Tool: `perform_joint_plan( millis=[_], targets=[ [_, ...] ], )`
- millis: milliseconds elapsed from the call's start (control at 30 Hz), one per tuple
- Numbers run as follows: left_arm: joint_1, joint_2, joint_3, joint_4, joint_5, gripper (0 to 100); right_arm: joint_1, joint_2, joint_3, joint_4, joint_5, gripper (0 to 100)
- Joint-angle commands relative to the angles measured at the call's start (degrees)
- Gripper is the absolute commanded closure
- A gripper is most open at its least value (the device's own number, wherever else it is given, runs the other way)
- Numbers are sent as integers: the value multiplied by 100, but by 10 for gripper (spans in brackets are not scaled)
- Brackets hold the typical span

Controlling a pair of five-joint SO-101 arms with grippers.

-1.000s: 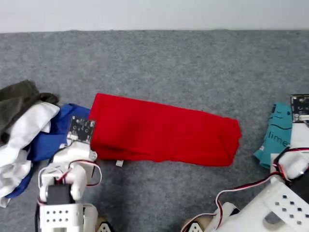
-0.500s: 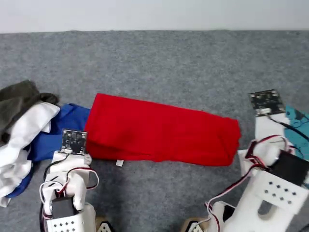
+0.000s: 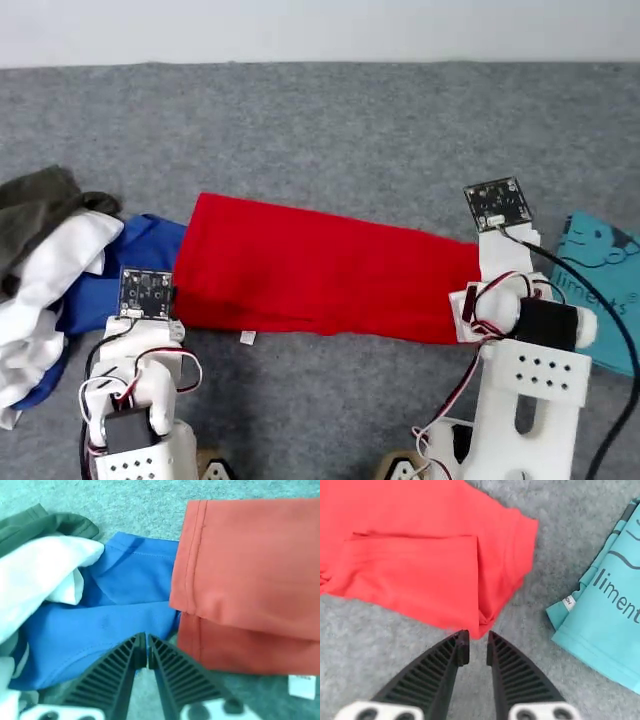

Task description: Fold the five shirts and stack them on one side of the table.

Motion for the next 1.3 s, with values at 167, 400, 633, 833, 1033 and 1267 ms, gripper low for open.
perform_joint_plan(
  millis=[167, 400, 633, 833, 1033, 1267],
  targets=[
    [-1055, -123, -48, -484, 422, 986, -48, -48, 167, -268, -62, 920],
    [246, -123, -48, -44, 484, 985, -66, -48, 264, -400, -62, 920],
    [1380, -114, -48, 264, 484, 985, -66, -48, 264, -602, -35, 920],
    [1855, -132, -40, 1275, 466, 985, -75, -48, 264, -567, -62, 920],
    [1855, -123, -40, 1204, 466, 985, -75, -48, 545, -593, -70, 920],
    [1855, -123, -40, 1204, 466, 985, -40, -57, 958, -602, -70, 920]
  ],
)
